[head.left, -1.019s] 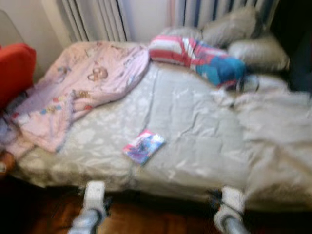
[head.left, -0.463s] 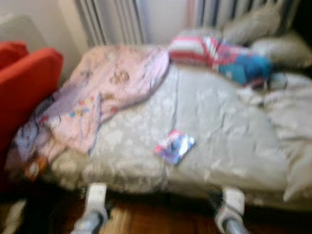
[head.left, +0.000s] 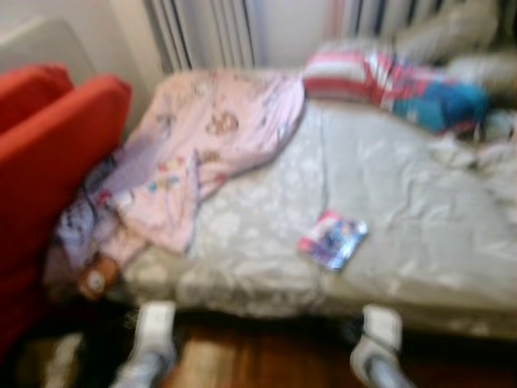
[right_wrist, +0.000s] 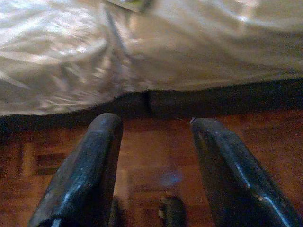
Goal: Clean up the room
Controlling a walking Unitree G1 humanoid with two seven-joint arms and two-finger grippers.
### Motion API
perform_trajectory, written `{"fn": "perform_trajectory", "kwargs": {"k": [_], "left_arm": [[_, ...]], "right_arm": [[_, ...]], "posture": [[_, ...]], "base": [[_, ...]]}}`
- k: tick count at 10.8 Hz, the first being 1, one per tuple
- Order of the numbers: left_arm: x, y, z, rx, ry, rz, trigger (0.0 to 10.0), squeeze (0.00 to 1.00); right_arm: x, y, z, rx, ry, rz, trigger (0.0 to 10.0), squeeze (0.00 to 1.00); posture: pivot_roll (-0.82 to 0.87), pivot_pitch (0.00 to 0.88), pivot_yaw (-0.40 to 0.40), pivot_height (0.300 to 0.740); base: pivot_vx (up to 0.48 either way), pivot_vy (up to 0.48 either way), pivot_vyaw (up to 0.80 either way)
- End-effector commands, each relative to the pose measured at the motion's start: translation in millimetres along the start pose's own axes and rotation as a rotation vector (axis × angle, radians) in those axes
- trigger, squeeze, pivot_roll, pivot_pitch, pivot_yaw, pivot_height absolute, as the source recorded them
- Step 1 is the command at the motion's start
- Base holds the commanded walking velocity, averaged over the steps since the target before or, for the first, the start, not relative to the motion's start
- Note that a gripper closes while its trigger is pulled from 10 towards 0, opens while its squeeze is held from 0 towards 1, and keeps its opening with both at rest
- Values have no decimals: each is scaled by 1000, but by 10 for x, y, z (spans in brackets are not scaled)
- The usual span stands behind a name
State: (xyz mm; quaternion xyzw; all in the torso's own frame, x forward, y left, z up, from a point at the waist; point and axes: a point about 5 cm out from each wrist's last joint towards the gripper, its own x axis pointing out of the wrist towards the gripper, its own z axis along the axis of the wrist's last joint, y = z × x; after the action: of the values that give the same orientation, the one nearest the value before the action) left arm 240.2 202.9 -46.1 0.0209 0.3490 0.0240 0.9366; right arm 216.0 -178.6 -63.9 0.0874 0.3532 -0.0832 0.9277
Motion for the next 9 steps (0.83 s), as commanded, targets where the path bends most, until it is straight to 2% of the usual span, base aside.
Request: {"fn": "perform_trajectory", "kwargs": {"k": [1, 7, 9], "left_arm": [[-11, 73, -20, 21, 13, 9, 10000, 0], [-2, 53, 5, 7, 8, 4, 10000, 0], [4, 51, 25, 5, 3, 8, 10000, 0]], "right_arm": [[8, 90, 11, 1, -4, 21, 10000, 0], [26, 105, 70, -4, -17, 29, 10000, 0], [33, 123, 86, -32, -16, 42, 10000, 0]], "posture": [[93, 50, 77, 740], [97, 53, 74, 740], [96, 58, 72, 740]], "base": [[0, 0, 0], [0, 0, 0], [0, 0, 0]]}}
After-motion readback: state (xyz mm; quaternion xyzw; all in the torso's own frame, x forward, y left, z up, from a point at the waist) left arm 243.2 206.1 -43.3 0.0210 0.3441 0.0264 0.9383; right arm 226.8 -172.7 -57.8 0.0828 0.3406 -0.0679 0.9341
